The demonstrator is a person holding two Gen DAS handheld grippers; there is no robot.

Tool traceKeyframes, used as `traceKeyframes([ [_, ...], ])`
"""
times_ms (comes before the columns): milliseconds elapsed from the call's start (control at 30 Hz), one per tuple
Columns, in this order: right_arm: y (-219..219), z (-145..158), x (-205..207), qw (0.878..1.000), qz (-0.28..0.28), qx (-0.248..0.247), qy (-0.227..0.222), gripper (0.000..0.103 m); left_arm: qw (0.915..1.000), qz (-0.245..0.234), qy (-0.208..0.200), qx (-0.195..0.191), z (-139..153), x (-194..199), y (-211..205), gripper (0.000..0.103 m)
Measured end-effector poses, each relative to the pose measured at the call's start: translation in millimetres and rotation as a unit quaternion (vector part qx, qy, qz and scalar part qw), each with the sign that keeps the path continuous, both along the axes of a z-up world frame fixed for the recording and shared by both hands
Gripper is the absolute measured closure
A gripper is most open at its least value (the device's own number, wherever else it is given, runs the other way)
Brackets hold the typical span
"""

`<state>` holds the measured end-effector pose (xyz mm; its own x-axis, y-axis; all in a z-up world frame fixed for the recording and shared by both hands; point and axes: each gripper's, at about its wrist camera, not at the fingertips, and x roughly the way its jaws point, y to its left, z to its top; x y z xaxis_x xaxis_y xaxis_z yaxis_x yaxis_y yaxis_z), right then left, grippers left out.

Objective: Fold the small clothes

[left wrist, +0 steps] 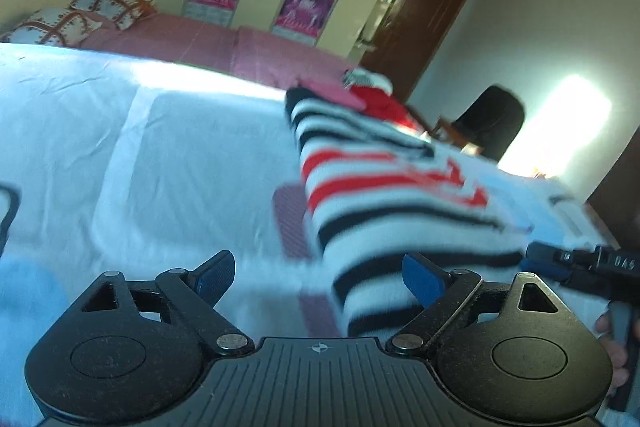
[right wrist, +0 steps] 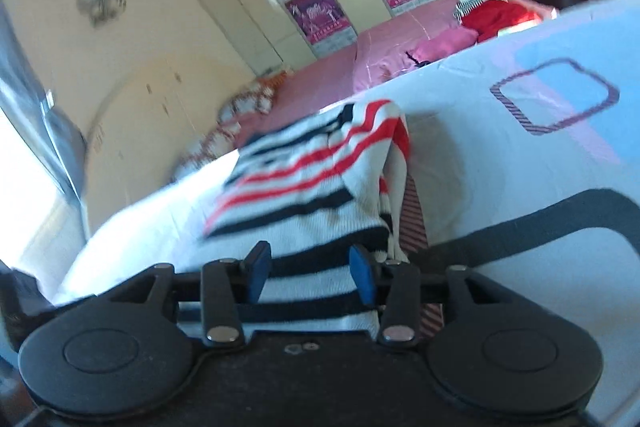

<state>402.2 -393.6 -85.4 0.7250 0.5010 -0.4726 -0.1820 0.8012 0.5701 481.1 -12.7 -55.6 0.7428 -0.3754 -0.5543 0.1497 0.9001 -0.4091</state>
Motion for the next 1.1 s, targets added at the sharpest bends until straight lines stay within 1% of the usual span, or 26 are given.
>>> traceKeyframes([
  [33,-9,-1,3,1.000,-0.005,0.031,0.000,0.059,0.9998,-0.007,0.003,-0.020,1,9,3,0.014],
  [67,-19,-1,7,0.998,-0.012,0.065,0.001,0.046,0.9988,-0.017,0.007,-0.045,1,17,5,0.014],
  [100,-29,-1,11,0.996,-0.025,0.086,0.002,0.037,0.9974,-0.026,0.010,-0.067,0,25,7,0.014],
  [133,-36,1,11,0.995,-0.042,0.095,-0.003,0.028,0.9960,-0.035,0.014,-0.081,-2,33,8,0.014],
  [167,-44,3,11,0.993,-0.051,0.108,-0.011,0.028,0.9952,-0.039,0.021,-0.088,-3,40,8,0.014],
  [200,-50,4,15,0.992,-0.048,0.120,-0.013,0.028,0.9941,-0.048,0.028,-0.093,-6,47,6,0.014],
  [233,-52,4,21,0.993,-0.043,0.112,-0.005,0.028,0.9928,-0.057,0.037,-0.099,-10,54,4,0.014],
  [300,-51,0,38,0.995,-0.025,0.092,0.020,0.028,0.9906,-0.069,0.058,-0.103,-19,64,-4,0.014],
  [333,-50,-7,45,0.994,-0.013,0.099,0.034,0.028,0.9898,-0.073,0.066,-0.103,-24,68,-7,0.014],
  [367,-50,-14,54,0.993,-0.003,0.106,0.052,0.031,0.9892,-0.075,0.073,-0.103,-28,71,-11,0.014],
  [400,-48,-20,59,0.993,0.001,0.096,0.069,0.033,0.9883,-0.076,0.075,-0.109,-33,71,-13,0.014],
  [467,-42,-31,67,0.994,0.012,0.070,0.085,0.037,0.9850,-0.073,0.079,-0.135,-41,74,-13,0.014],
  [500,-39,-38,72,0.993,0.022,0.071,0.092,0.038,0.9845,-0.072,0.076,-0.141,-43,75,-14,0.014],
  [533,-36,-44,74,0.994,0.027,0.069,0.084,0.041,0.9841,-0.073,0.074,-0.144,-44,77,-16,0.014],
  [567,-35,-45,77,0.994,0.027,0.071,0.078,0.041,0.9833,-0.076,0.073,-0.148,-44,79,-17,0.014],
  [633,-36,-45,85,0.991,0.032,0.097,0.092,0.040,0.9797,-0.087,0.076,-0.164,-47,84,-19,0.014],
  [733,-33,-42,87,0.991,0.060,0.076,0.096,0.040,0.9758,-0.099,0.081,-0.177,-49,91,-21,0.014],
  [833,-38,-43,90,0.989,0.075,0.080,0.097,0.042,0.9743,-0.115,0.082,-0.175,-50,96,-25,0.014],
  [900,-35,-47,99,0.988,0.083,0.093,0.096,0.048,0.9737,-0.128,0.081,-0.170,-49,104,-32,0.015],
  [933,-28,-48,104,0.987,0.087,0.089,0.096,0.052,0.9745,-0.129,0.078,-0.166,-49,107,-36,0.019],
  [967,-21,-47,108,0.989,0.087,0.081,0.089,0.055,0.9751,-0.127,0.077,-0.165,-50,110,-40,0.026],
  [1000,-14,-46,109,0.991,0.083,0.070,0.080,0.056,0.9752,-0.121,0.076,-0.168,-52,112,-42,0.029],
  [1033,-7,-44,108,0.993,0.078,0.058,0.071,0.058,0.9749,-0.117,0.077,-0.173,-53,114,-43,0.035],
  [1067,-2,-41,107,0.994,0.074,0.044,0.063,0.059,0.9746,-0.116,0.078,-0.175,-54,113,-44,0.038],
  [1100,2,-37,103,0.995,0.071,0.028,0.057,0.061,0.9750,-0.117,0.075,-0.174,-54,112,-44,0.040],
])
